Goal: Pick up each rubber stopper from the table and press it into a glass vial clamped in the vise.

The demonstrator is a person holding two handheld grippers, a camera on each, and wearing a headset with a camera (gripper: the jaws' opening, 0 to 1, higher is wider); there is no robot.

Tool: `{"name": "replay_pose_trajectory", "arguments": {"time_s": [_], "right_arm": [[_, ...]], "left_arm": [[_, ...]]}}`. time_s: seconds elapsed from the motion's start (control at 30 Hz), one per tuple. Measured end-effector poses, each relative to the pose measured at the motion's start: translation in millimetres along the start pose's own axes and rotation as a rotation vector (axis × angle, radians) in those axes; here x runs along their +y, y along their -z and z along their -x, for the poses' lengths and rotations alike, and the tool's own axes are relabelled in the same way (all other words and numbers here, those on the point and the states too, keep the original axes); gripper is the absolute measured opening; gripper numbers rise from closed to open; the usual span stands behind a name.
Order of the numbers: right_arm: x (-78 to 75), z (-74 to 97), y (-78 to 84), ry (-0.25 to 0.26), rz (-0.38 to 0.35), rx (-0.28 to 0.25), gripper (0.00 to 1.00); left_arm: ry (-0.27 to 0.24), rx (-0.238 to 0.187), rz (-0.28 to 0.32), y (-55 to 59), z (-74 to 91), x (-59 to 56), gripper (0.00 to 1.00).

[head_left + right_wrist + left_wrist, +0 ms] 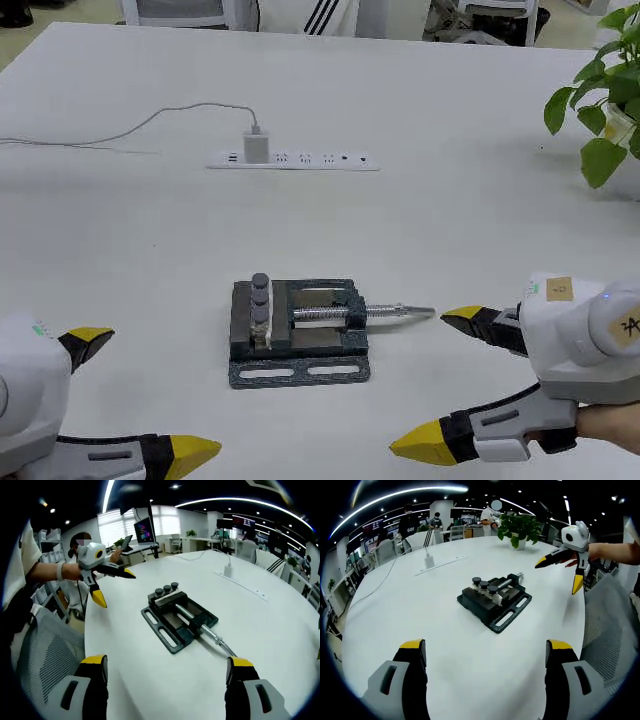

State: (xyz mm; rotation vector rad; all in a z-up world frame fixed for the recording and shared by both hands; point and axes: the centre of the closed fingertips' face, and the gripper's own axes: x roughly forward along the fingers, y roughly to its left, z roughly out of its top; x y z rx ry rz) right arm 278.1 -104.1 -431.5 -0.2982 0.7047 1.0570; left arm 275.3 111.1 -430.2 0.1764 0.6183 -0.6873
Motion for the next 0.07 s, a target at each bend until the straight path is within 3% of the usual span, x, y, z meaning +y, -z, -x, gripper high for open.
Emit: {"name": "replay_pose_trajectory", "arguments": {"time_s": [0.07], "right_arm": [[-0.3, -0.8, 0.3, 0.001, 0.001, 0.003, 0.98]], "left_arm": [[-0.002, 0.000, 0.001, 0.8, 0.1, 0.3, 0.99]]}}
